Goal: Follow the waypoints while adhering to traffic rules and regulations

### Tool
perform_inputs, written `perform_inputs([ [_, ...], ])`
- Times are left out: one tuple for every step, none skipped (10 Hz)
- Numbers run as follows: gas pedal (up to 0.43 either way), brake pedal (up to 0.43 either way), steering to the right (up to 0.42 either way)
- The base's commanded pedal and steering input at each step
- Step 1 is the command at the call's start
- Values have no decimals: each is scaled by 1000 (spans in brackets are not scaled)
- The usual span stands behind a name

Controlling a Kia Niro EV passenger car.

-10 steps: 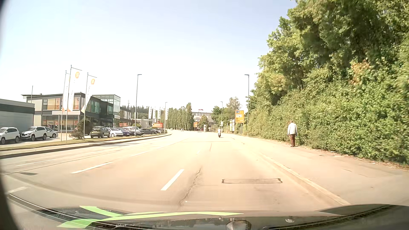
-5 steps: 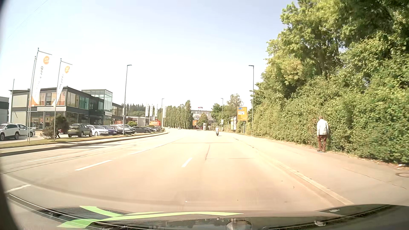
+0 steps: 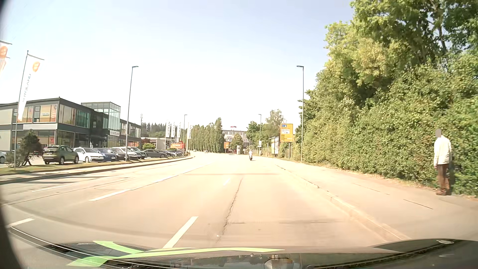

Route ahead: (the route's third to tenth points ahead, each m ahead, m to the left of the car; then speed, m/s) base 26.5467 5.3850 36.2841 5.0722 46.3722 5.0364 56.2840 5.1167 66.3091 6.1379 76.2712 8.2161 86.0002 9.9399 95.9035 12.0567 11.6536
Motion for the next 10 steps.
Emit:
perform_inputs([
  [138,0,-3],
  [138,0,-3],
  [138,0,-4],
  [138,0,-6],
  [138,0,-8],
  [138,0,-8],
  [138,0,-9],
  [138,0,-8],
  [138,0,-9],
  [138,0,-8],
])
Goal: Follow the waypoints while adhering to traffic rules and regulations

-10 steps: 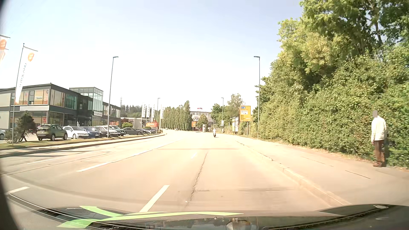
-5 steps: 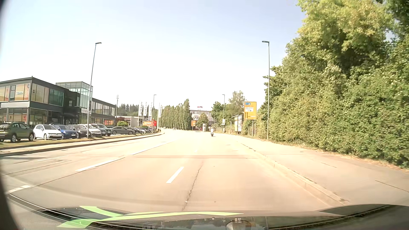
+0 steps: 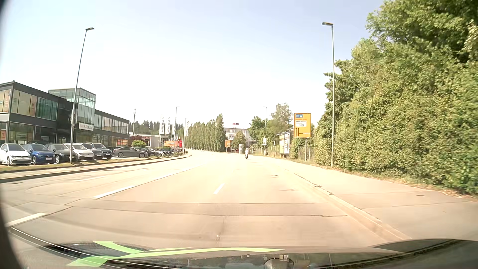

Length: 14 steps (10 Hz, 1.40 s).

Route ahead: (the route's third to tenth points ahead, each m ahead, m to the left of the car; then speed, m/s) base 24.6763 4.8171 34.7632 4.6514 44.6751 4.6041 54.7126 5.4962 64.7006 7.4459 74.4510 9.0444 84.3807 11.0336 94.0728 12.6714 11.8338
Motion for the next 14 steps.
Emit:
perform_inputs([
  [138,0,-8],
  [138,0,-7],
  [138,0,-8],
  [138,0,-7],
  [138,0,-7],
  [138,0,-5],
  [138,0,-4],
  [138,0,-4],
  [138,0,-4],
  [138,0,-4],
  [138,0,-4],
  [138,0,-4],
  [138,0,-4],
  [138,0,-5],
])
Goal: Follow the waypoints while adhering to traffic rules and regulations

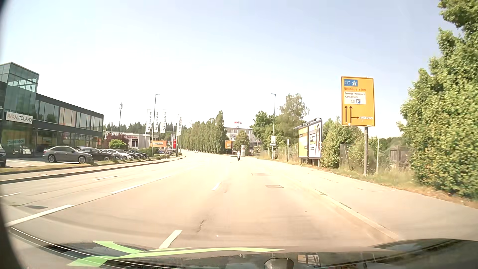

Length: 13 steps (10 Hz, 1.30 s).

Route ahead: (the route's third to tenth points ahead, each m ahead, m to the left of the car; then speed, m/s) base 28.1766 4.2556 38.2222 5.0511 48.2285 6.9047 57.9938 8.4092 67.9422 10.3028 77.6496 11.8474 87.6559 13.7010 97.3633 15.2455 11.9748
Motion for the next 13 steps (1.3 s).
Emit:
perform_inputs([
  [138,0,-5],
  [138,0,-6],
  [138,0,-7],
  [138,0,-10],
  [138,0,-11],
  [138,0,-11],
  [138,0,-11],
  [138,0,-12],
  [138,0,-12],
  [138,0,-12],
  [138,0,-12],
  [138,0,-12],
  [138,0,-12],
])
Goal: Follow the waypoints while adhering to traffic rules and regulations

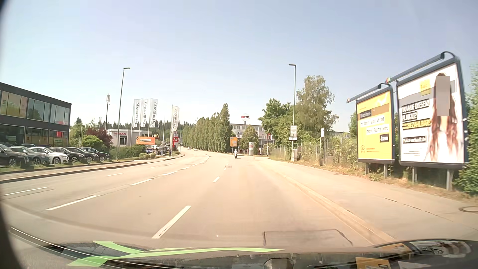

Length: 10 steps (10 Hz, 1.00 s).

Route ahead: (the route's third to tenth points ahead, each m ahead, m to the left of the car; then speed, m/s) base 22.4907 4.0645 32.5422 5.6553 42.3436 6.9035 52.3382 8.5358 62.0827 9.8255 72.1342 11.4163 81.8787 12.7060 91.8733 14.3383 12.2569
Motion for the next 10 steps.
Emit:
perform_inputs([
  [138,0,-13],
  [138,0,-12],
  [138,0,-12],
  [138,0,-11],
  [138,0,-11],
  [138,0,-11],
  [138,0,-11],
  [138,0,-11],
  [138,0,-11],
  [138,0,-11],
])
